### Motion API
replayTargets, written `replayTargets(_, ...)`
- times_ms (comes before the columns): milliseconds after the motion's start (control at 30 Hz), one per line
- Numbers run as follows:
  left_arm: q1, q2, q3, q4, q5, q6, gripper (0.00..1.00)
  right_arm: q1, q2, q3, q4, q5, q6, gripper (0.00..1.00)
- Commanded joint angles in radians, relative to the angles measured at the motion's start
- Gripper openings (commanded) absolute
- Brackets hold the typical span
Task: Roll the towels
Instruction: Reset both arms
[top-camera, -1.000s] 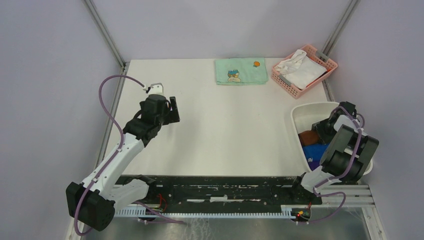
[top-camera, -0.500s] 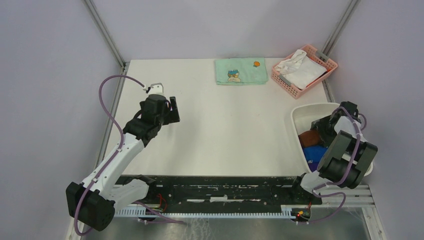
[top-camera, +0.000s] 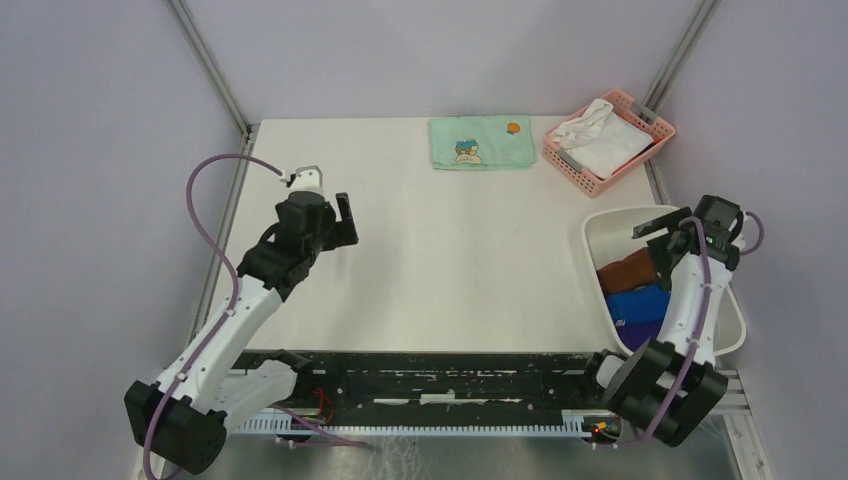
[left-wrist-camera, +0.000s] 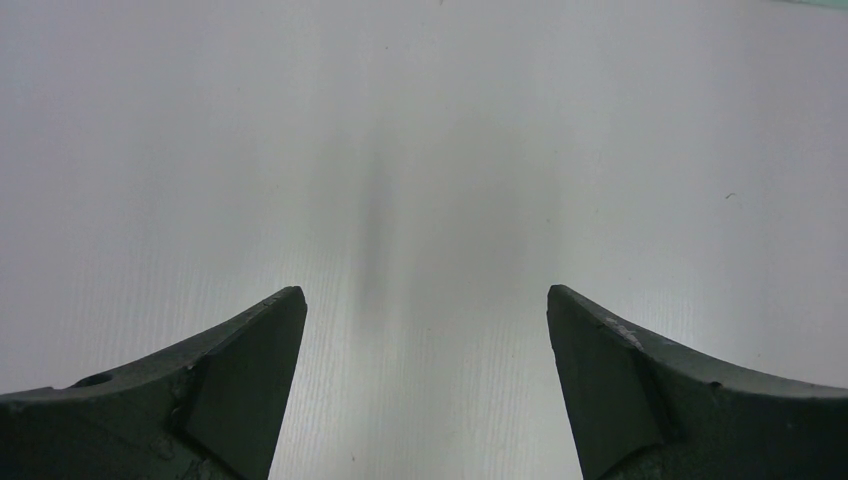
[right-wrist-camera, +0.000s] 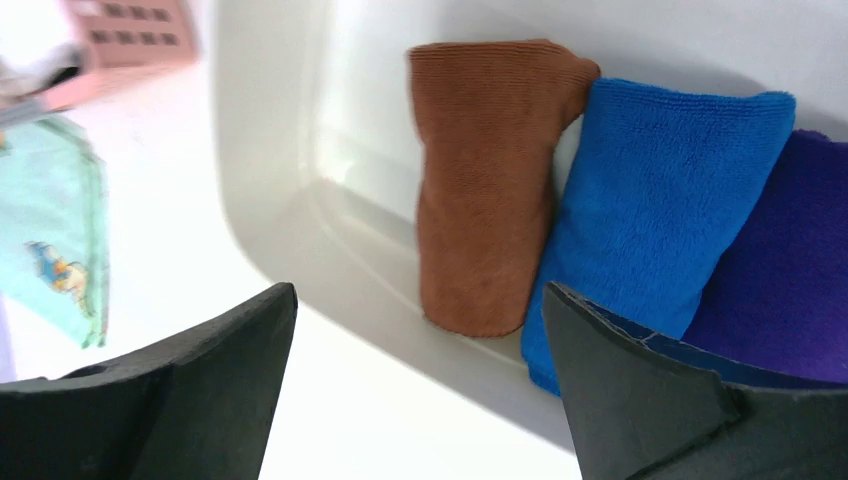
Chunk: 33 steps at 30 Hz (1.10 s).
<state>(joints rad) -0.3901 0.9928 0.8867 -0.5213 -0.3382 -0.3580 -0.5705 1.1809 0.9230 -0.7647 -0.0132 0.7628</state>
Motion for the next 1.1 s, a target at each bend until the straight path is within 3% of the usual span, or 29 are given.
replayTargets(0, 0.0, -0.097, 0.059, 0.013, 0.027, 0.0, 0.97, -0.004, -0.176, 0.103, -0.066, -0.056, -0.08, 1.0)
replayTargets(167, 0.002, -0.24, 0.079, -0.017, 0.023, -0.022, 0.99, 0.106, -0.281, 0.209, -0.082, -0.107, -0.185, 1.0)
replayTargets(333, 0.0, -0.386, 0.071, -0.052, 0.003, -0.028, 0.99, 0.413, -0.39, 0.317, -0.105, 0.061, -0.369, 1.0)
replayTargets(467, 0.001, -0.488, 0.042, -0.067, -0.03, -0.025, 0.99, 0.529, -0.573, 0.251, -0.044, 0.153, -0.443, 1.0)
replayTargets(733, 0.002, -0.628, -0.044, -0.09, -0.093, -0.043, 0.99, 0.593, -0.775, 0.051, 0.026, 0.22, -0.441, 1.0)
replayTargets(1067, 0.001, -0.629, -0.136, -0.05, -0.075, -0.055, 0.99, 0.629, -0.871, -0.037, 0.062, 0.335, -0.433, 1.0)
